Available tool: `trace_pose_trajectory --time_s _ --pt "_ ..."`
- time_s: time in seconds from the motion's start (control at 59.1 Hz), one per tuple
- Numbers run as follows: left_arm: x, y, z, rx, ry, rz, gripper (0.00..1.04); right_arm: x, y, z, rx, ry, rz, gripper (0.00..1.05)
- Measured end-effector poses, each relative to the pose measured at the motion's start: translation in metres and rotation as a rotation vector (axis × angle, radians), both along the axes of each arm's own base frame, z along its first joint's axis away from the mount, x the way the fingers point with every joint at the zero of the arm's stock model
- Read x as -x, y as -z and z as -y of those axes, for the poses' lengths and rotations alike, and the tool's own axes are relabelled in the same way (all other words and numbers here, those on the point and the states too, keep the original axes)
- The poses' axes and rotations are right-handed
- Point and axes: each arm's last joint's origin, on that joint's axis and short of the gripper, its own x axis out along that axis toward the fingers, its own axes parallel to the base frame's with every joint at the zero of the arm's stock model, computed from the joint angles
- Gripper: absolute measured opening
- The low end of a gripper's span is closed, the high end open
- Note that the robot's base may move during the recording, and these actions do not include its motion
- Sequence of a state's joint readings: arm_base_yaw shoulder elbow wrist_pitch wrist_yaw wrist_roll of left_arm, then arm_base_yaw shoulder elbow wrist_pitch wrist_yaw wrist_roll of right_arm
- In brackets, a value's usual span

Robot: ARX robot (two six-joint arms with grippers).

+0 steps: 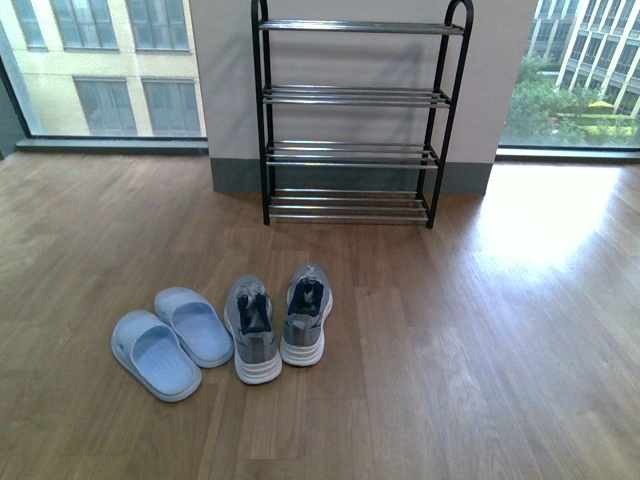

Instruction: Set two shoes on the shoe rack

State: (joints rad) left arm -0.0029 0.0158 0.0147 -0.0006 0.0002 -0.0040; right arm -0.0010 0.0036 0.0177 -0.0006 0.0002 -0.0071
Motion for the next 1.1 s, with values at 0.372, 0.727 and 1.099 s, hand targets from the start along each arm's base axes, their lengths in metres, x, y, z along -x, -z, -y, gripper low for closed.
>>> trace_pose_trajectory --time_s 0.372,0.727,1.099 --pt "0.0000 0.0000 0.0000 0.000 0.000 0.000 0.95 0.0000 0.0000 0.0000 0.000 0.000 0.000 0.95" --pt "0.0000 0.0000 0.0000 0.000 0.000 0.000 0.95 0.0000 0.0000 0.0000 0.000 0.000 0.000 0.95" --pt "0.0000 0.0000 0.0000 0.000 0.000 0.000 0.95 0.0000 0.0000 0.0000 0.000 0.000 0.000 0.95"
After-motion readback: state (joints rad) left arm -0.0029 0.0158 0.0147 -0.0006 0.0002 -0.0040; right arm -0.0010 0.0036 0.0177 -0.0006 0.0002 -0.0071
